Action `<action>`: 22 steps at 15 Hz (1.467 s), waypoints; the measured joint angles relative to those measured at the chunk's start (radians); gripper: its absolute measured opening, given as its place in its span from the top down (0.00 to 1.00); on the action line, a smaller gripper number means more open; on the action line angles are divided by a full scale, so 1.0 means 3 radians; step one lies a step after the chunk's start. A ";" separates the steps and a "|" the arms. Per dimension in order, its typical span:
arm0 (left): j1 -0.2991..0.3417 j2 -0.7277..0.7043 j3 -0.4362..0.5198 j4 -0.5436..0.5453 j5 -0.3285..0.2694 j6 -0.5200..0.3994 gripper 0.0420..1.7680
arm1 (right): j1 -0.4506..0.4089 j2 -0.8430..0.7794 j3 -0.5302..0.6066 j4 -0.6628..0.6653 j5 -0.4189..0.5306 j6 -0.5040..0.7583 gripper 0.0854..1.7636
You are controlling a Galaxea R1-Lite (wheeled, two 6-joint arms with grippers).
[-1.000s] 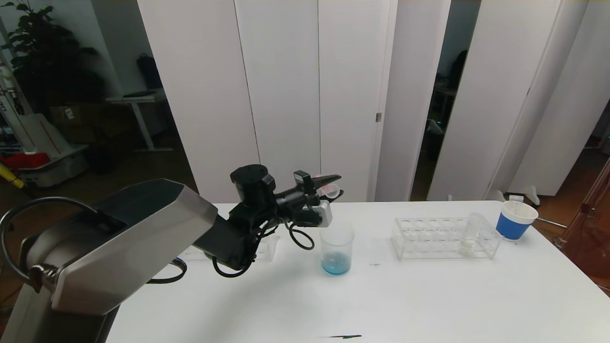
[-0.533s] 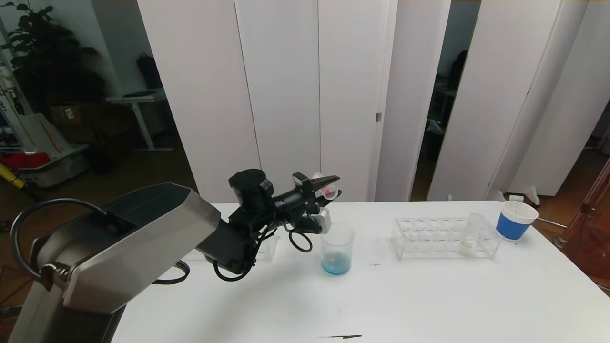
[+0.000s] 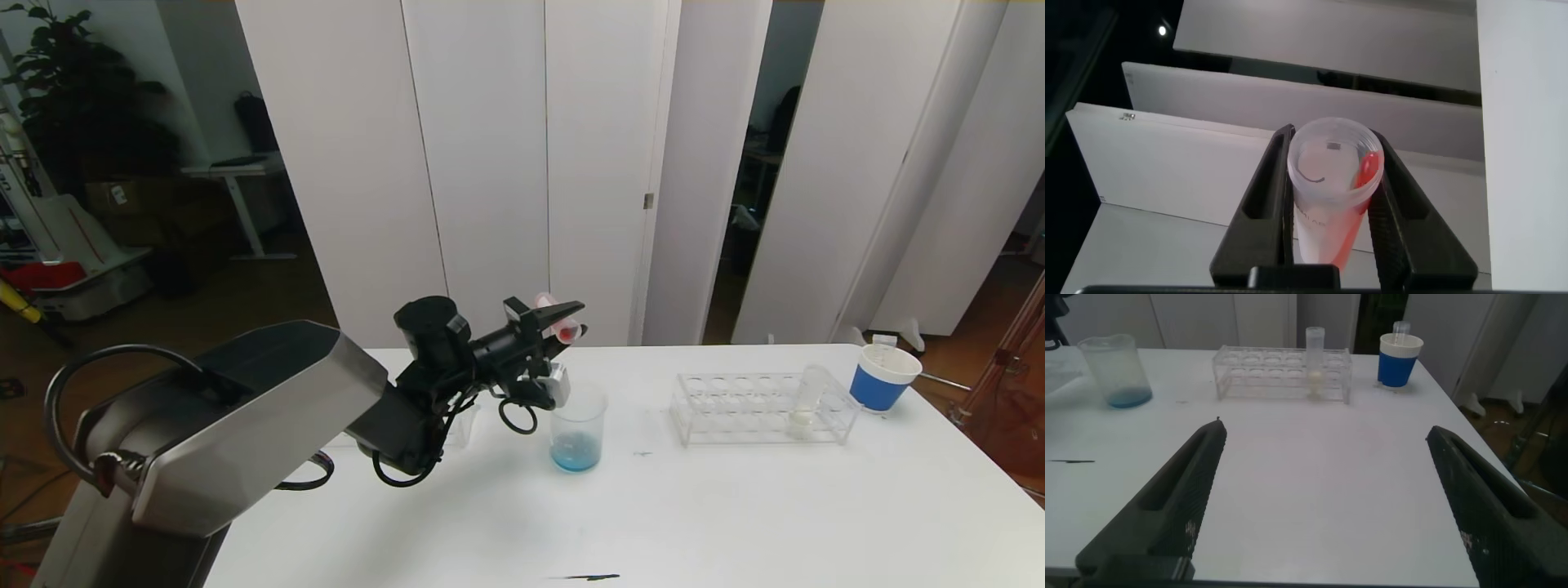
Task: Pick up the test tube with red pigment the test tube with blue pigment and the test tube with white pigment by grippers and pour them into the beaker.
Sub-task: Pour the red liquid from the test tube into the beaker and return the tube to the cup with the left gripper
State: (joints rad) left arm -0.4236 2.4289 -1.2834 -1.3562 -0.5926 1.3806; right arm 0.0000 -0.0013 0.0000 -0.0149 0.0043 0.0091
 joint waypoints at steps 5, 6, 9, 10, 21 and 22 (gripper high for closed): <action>0.0001 0.0037 -0.0005 -0.0083 0.0001 0.0009 0.68 | 0.0000 0.0000 0.0000 0.0000 0.0000 0.0000 0.01; 0.0000 0.0046 -0.0014 -0.0085 0.0003 0.0009 0.68 | 0.0000 0.0000 0.0000 0.0000 0.0000 0.0000 0.01; -0.0006 0.0064 -0.0033 -0.0087 0.0001 0.0009 0.68 | 0.0000 0.0000 0.0000 0.0000 0.0001 0.0000 0.01; -0.0009 0.0067 -0.0040 -0.0085 0.0001 0.0010 0.68 | 0.0000 0.0000 0.0000 0.0001 0.0001 0.0000 0.01; -0.0010 0.0098 -0.0099 -0.0209 -0.0040 0.0061 0.68 | 0.0000 0.0000 0.0000 0.0001 0.0001 0.0000 0.01; -0.0009 0.0096 -0.0099 -0.0216 -0.0045 0.0065 0.68 | 0.0000 0.0000 0.0000 0.0000 0.0000 0.0000 0.01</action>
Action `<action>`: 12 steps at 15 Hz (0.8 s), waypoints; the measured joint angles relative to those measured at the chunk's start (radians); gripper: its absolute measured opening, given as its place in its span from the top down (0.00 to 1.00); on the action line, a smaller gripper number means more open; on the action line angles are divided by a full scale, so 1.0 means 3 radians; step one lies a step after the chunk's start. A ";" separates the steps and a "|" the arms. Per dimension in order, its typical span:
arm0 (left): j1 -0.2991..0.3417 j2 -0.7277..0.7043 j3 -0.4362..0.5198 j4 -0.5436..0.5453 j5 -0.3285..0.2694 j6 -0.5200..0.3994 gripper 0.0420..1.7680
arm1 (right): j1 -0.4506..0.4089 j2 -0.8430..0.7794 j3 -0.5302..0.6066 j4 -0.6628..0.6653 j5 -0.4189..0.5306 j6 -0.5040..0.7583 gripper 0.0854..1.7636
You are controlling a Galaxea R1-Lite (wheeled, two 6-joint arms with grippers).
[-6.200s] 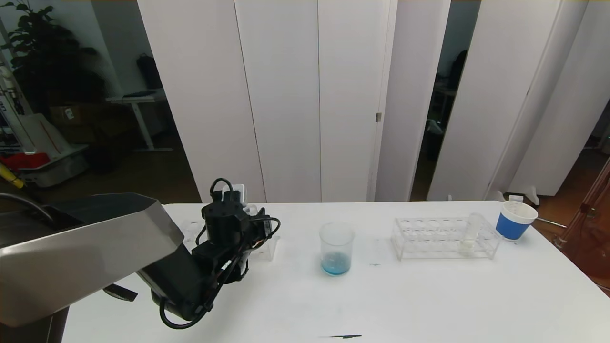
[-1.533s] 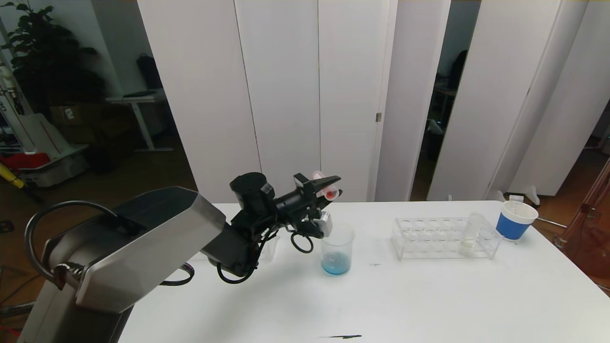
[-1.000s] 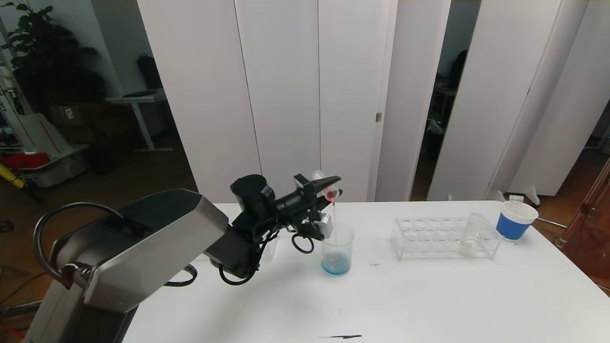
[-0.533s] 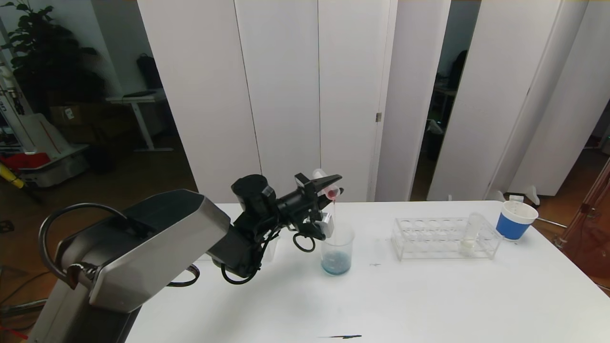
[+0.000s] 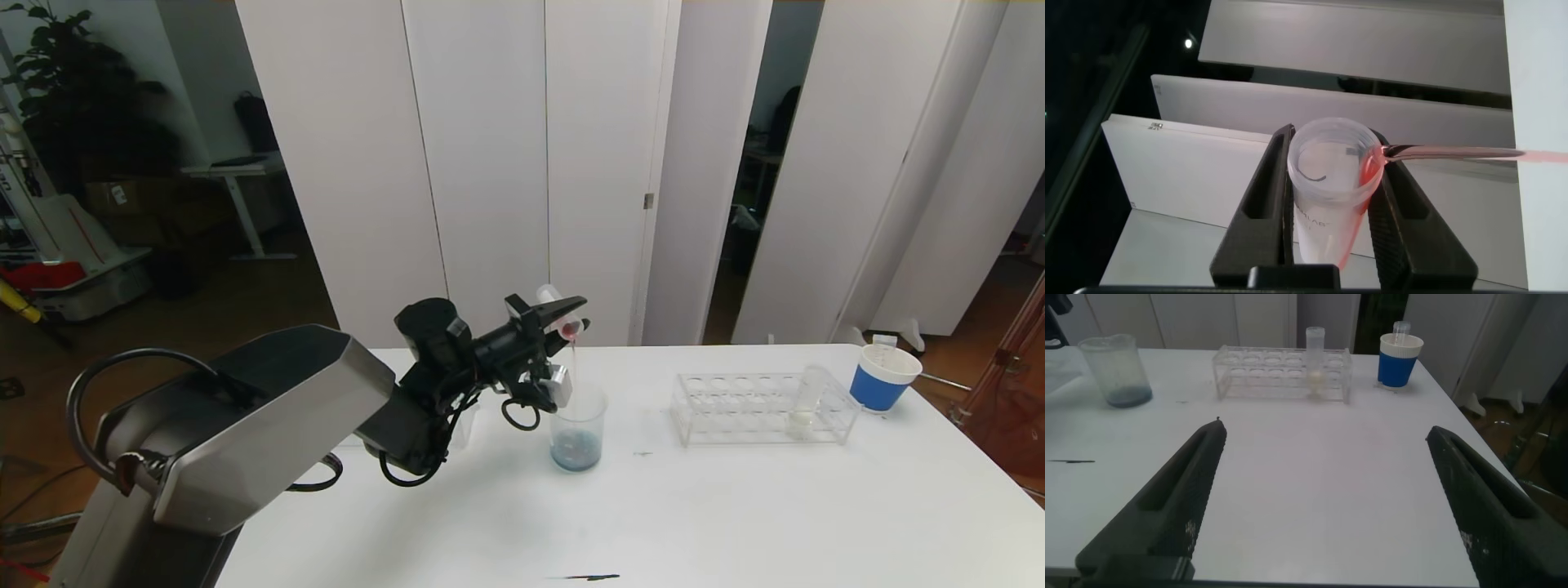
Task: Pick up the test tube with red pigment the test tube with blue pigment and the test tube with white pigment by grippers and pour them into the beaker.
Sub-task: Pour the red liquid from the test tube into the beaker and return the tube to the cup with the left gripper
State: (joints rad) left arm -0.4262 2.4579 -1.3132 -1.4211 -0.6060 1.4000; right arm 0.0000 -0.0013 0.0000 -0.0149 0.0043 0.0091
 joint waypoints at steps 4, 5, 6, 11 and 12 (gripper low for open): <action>0.0004 -0.0007 -0.0021 -0.0082 -0.0005 0.0001 0.68 | 0.0000 0.0000 0.0000 0.0000 0.0000 0.0000 0.01; 0.0002 -0.0009 -0.0023 -0.0091 -0.0009 0.0001 0.68 | 0.0000 0.0000 0.0000 0.0000 -0.0001 -0.0001 0.01; 0.0000 -0.0010 -0.0030 -0.0093 -0.0013 0.0001 0.68 | 0.0000 0.0000 0.0000 0.0000 0.0000 0.0000 0.01; -0.0001 -0.0010 -0.0052 -0.0130 -0.0060 0.0026 0.68 | 0.0000 0.0000 0.0000 0.0000 0.0000 0.0000 0.01; -0.0001 -0.0010 -0.0055 -0.0149 -0.0077 0.0026 0.68 | 0.0000 0.0000 0.0000 0.0000 -0.0001 0.0000 0.01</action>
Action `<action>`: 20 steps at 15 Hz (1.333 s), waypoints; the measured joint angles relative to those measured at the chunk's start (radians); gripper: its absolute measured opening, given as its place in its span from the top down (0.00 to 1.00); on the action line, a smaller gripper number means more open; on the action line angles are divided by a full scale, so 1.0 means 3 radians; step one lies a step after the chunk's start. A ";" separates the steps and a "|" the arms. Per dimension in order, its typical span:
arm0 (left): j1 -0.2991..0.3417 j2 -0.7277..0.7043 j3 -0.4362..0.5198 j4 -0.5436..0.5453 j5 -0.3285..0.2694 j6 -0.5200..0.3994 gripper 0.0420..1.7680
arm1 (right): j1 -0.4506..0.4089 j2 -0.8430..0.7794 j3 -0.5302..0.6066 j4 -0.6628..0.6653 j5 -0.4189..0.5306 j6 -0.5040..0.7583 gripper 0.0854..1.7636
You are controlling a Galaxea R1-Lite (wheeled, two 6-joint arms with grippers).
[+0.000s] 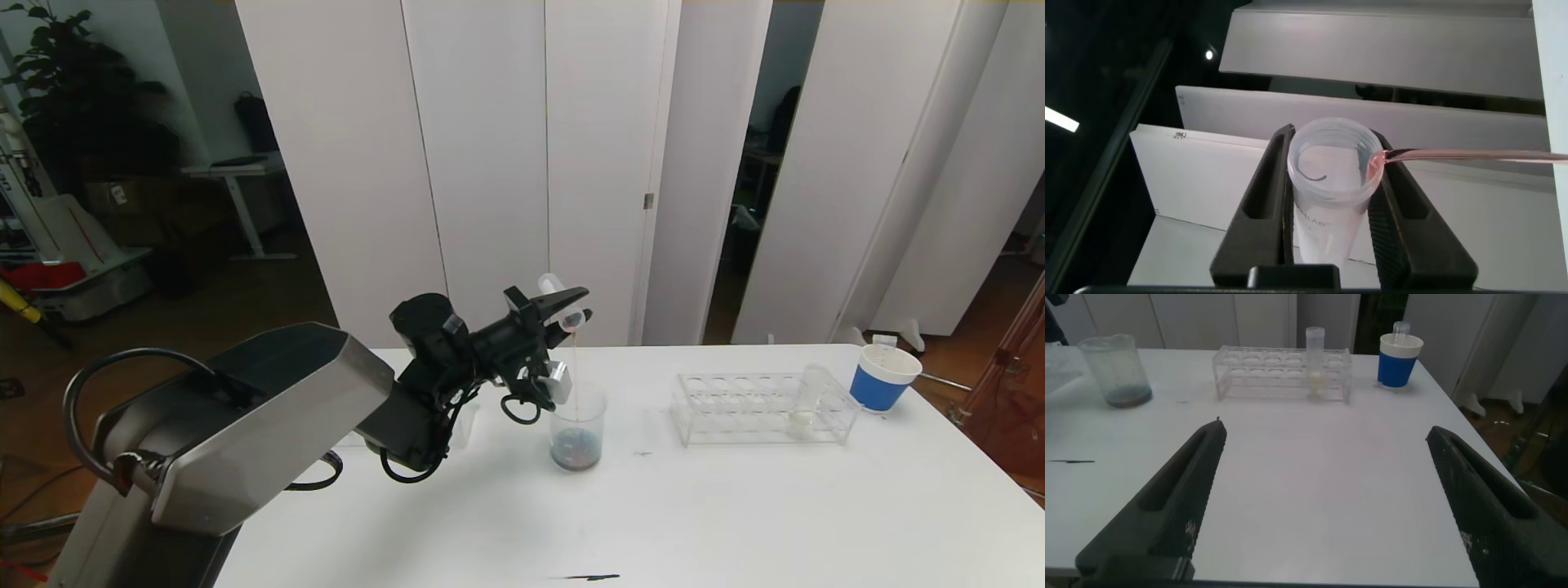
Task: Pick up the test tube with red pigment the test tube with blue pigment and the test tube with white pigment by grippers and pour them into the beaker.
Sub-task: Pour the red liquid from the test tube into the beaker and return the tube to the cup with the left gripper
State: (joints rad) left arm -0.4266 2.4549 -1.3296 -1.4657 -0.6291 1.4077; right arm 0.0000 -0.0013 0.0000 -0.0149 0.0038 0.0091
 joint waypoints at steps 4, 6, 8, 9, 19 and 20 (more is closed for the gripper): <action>0.0000 0.0000 -0.0016 -0.0005 -0.0013 0.0001 0.68 | 0.0000 0.0000 0.0000 0.0000 0.0004 0.0000 0.01; 0.0000 0.0000 -0.0019 -0.0006 -0.0018 0.0000 0.68 | 0.0000 0.0000 0.0000 0.0000 0.0001 0.0000 0.01; 0.0000 0.0000 -0.0021 0.0001 -0.0015 0.0000 0.68 | 0.0000 0.0000 0.0000 0.0001 0.0001 0.0000 0.01; 0.0000 -0.0003 -0.0021 0.0008 -0.0015 -0.0015 0.68 | 0.0000 0.0000 0.0000 0.0001 0.0001 -0.0001 0.01; -0.0018 -0.0328 0.0023 0.0867 0.0486 -0.1060 0.68 | 0.0000 0.0000 0.0000 0.0000 0.0001 0.0000 0.01; -0.0018 -0.0409 0.0026 0.1045 0.0794 -0.1279 0.68 | 0.0000 0.0000 0.0000 0.0000 0.0001 0.0000 0.01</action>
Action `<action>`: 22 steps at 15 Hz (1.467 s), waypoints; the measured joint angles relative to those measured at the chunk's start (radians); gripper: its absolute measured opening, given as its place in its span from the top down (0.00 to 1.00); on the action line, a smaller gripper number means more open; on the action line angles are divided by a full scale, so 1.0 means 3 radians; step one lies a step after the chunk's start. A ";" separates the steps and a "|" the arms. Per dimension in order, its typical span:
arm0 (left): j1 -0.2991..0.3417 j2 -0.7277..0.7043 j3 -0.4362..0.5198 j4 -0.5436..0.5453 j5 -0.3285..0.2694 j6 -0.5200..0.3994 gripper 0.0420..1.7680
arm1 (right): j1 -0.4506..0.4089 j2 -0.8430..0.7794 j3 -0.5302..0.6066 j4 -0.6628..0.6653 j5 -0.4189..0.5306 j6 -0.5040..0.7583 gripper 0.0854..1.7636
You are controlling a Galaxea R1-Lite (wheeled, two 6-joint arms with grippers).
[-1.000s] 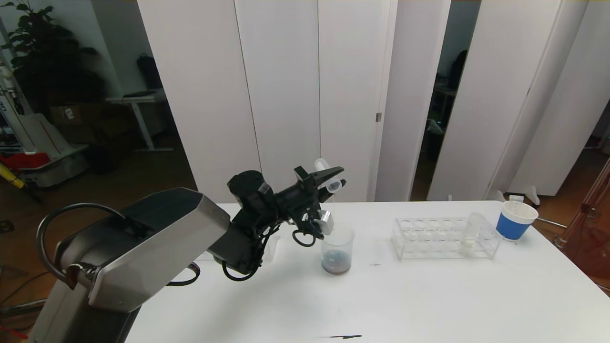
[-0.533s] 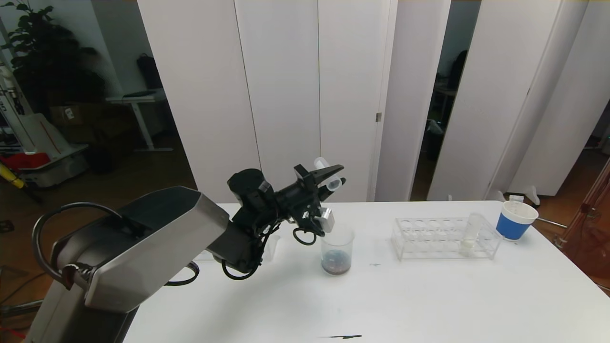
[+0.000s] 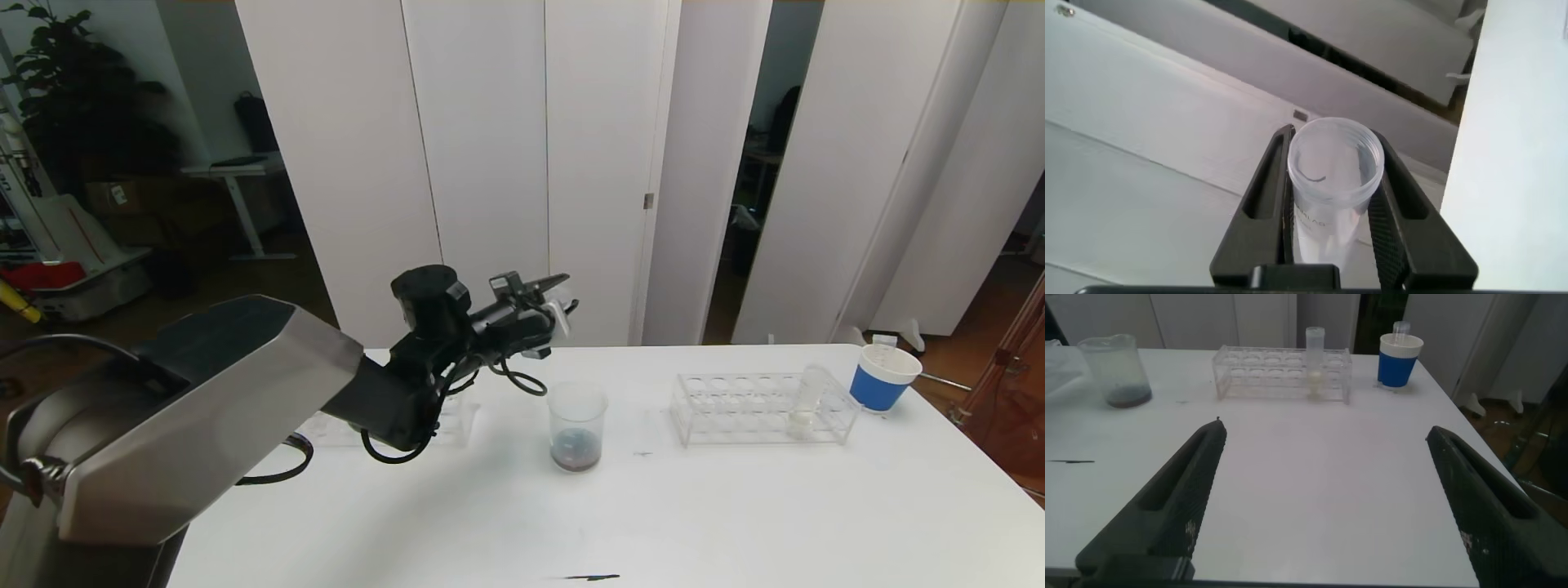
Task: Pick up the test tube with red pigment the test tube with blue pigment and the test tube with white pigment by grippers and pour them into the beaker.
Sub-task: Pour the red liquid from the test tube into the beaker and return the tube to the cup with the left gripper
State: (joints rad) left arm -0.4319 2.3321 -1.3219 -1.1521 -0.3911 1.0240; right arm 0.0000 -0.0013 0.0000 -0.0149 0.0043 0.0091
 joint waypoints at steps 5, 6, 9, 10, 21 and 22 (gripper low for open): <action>-0.0077 -0.0332 -0.0060 0.0585 0.1113 -0.1438 0.68 | 0.0000 0.0000 0.0000 0.0000 0.0000 0.0000 0.01; -0.0099 -0.0377 -0.0090 0.0712 0.1342 -0.1774 0.68 | 0.0000 0.0000 0.0000 0.0000 0.0000 0.0000 0.01; -0.0155 -0.0491 -0.0196 0.1195 0.1891 -0.2819 0.68 | 0.0000 0.0000 0.0000 0.0000 0.0001 0.0000 0.01; -0.0167 -0.0527 -0.0225 0.1384 0.2004 -0.3132 0.68 | 0.0000 0.0000 0.0000 -0.0001 0.0000 0.0000 0.01; 0.0074 -0.0782 -0.0009 0.1391 0.3115 -0.3682 0.68 | 0.0000 0.0000 0.0000 0.0000 0.0001 0.0000 0.01; 0.0173 -0.0779 0.0026 0.1233 0.3163 -0.3601 0.68 | 0.0000 0.0000 0.0000 0.0000 0.0000 0.0000 0.01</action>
State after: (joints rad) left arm -0.3800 2.0983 -1.3143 -0.7821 0.5579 -0.0562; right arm 0.0000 -0.0013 0.0000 -0.0149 0.0043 0.0091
